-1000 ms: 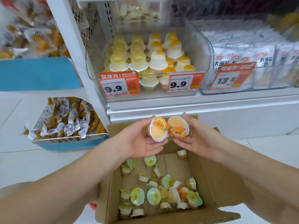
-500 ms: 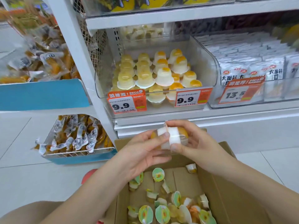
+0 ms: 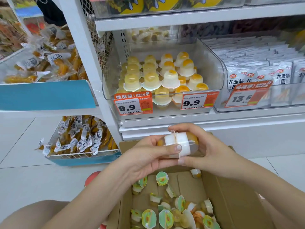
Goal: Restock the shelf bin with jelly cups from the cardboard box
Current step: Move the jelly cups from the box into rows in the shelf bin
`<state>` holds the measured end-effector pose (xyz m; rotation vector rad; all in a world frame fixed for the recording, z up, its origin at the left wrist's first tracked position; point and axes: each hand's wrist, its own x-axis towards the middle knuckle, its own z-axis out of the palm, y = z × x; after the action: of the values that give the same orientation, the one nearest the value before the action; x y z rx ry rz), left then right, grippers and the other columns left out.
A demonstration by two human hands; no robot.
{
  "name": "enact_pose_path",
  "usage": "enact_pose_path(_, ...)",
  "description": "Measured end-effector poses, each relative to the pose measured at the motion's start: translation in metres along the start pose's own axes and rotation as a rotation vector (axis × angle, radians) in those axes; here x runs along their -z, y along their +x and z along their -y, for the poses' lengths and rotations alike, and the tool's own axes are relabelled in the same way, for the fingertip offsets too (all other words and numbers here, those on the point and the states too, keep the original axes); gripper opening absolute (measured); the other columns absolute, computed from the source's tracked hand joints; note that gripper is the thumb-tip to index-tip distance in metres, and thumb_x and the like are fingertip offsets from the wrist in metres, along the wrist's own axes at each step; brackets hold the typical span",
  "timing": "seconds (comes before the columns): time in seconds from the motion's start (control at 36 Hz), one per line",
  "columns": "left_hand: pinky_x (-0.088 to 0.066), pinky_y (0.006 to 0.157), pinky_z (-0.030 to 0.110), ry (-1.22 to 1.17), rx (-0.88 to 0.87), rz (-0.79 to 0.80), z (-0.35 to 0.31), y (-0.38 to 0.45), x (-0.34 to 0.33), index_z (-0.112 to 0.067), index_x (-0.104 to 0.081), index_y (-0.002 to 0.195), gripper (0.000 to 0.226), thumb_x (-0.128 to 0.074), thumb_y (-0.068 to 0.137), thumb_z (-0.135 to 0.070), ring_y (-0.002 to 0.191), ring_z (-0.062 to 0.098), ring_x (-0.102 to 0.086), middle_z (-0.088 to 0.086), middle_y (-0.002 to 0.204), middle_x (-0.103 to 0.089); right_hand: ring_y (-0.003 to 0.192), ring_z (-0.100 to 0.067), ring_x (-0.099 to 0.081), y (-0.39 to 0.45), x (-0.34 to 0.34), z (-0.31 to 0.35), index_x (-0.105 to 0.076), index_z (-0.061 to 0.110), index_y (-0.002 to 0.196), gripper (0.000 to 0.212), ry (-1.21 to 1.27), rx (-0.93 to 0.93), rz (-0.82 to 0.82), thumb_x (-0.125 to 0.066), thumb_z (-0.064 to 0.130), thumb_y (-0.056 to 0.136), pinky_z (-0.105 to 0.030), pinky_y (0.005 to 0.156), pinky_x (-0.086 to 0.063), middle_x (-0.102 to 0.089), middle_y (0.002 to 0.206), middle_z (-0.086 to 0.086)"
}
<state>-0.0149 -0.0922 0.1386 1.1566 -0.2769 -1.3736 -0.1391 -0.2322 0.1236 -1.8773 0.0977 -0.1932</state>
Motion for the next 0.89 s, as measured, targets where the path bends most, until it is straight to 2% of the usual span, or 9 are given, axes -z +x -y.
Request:
enact_pose_path(0.08,-0.059,0.073,0.030,0.001,0.002,0.008,-0.002,0.001,-0.002,0.001,-0.064,0.105,0.041,-0.071,0.065,0.003,0.086,0.024,-0.071,0.018,0.101,-0.070,0.119,-0.011,-0.054,0.004,0.002,0.001,-0.054,0.028,0.126,0.062,-0.011,0.026,-0.068,-0.079,0.027,0.069,-0.022,0.097,-0.045,-0.059,0.121,0.012)
enact_pose_path(0.17,-0.059,0.073,0.031,-0.036,0.007,-0.005,-0.003,0.002,-0.004,0.005,-0.061,0.110,0.049,-0.073,0.062,0.006,0.087,0.025,-0.070,0.023,0.108,-0.067,0.122,-0.011,-0.052,0.007,0.003,0.004,-0.053,0.022,0.126,0.062,0.002,0.048,-0.101,-0.080,0.019,0.069,-0.022,0.099,-0.043,-0.060,0.122,0.011)
enact_pose_path(0.25,-0.059,0.075,0.032,-0.035,0.003,0.002,-0.006,0.000,-0.004,0.004,-0.064,0.108,0.047,-0.078,0.063,0.006,0.089,0.027,-0.070,0.024,0.107,-0.068,0.119,-0.015,-0.054,0.008,0.005,0.010,-0.054,0.021,0.125,0.063,-0.009,0.055,-0.086,-0.083,0.024,0.069,-0.024,0.098,-0.045,-0.059,0.121,0.007)
enact_pose_path(0.33,-0.059,0.072,0.033,-0.063,-0.011,0.042,-0.010,-0.001,-0.001,0.004,-0.067,0.105,0.059,-0.087,0.050,0.004,0.089,0.031,-0.070,0.025,0.104,-0.068,0.115,-0.015,-0.056,0.010,0.005,0.015,-0.054,0.026,0.125,0.070,-0.012,0.040,-0.069,-0.085,0.028,0.063,-0.026,0.095,-0.048,-0.060,0.119,0.008)
enact_pose_path(0.44,-0.059,0.073,0.030,0.038,-0.022,0.019,-0.012,-0.002,0.001,-0.002,-0.067,0.101,0.037,-0.071,0.064,0.000,0.085,0.023,-0.071,0.018,0.099,-0.071,0.112,-0.015,-0.059,0.013,0.004,0.015,-0.059,0.026,0.120,0.064,-0.024,0.045,-0.120,-0.084,0.021,0.062,-0.027,0.095,-0.049,-0.064,0.116,0.007)
enact_pose_path(0.56,-0.058,0.077,0.029,0.175,-0.047,0.002,-0.013,-0.001,0.002,-0.004,-0.065,0.105,0.041,-0.073,0.065,-0.011,0.086,0.019,-0.071,0.013,0.100,-0.072,0.109,-0.012,-0.062,0.012,0.004,0.016,-0.062,0.028,0.118,0.061,-0.026,0.049,-0.127,-0.086,0.013,0.063,-0.019,0.092,-0.048,-0.067,0.114,0.006)
enact_pose_path(0.69,-0.053,0.091,0.032,0.742,-0.160,-0.093,-0.028,-0.002,0.007,-0.027,-0.063,0.116,0.066,-0.083,0.056,-0.044,0.103,0.003,-0.064,-0.013,0.115,-0.067,0.106,-0.006,-0.063,0.020,0.013,0.028,-0.065,0.025,0.116,0.056,-0.055,0.053,-0.267,-0.079,0.022,0.062,-0.019,0.087,-0.051,-0.068,0.112,0.007)
enact_pose_path(0.81,-0.045,0.091,0.022,1.165,-0.300,-0.292,-0.042,0.003,0.022,-0.028,-0.056,0.122,0.064,-0.082,0.065,-0.040,0.114,0.005,-0.053,-0.015,0.128,-0.054,0.086,-0.006,-0.063,0.036,0.050,0.039,-0.064,0.038,0.109,0.053,-0.197,0.001,-0.479,-0.078,0.041,0.058,-0.023,0.078,-0.052,-0.068,0.099,0.011)
enact_pose_path(0.89,-0.039,0.087,0.020,1.336,-0.350,-0.417,-0.047,0.012,0.034,-0.024,-0.053,0.127,0.062,-0.079,0.072,-0.032,0.117,0.010,-0.051,-0.008,0.131,-0.054,0.085,-0.007,-0.058,0.058,0.080,0.050,-0.063,0.031,0.114,0.055,-0.388,-0.039,-0.562,-0.084,0.034,0.064,-0.029,0.083,-0.051,-0.062,0.100,0.009)
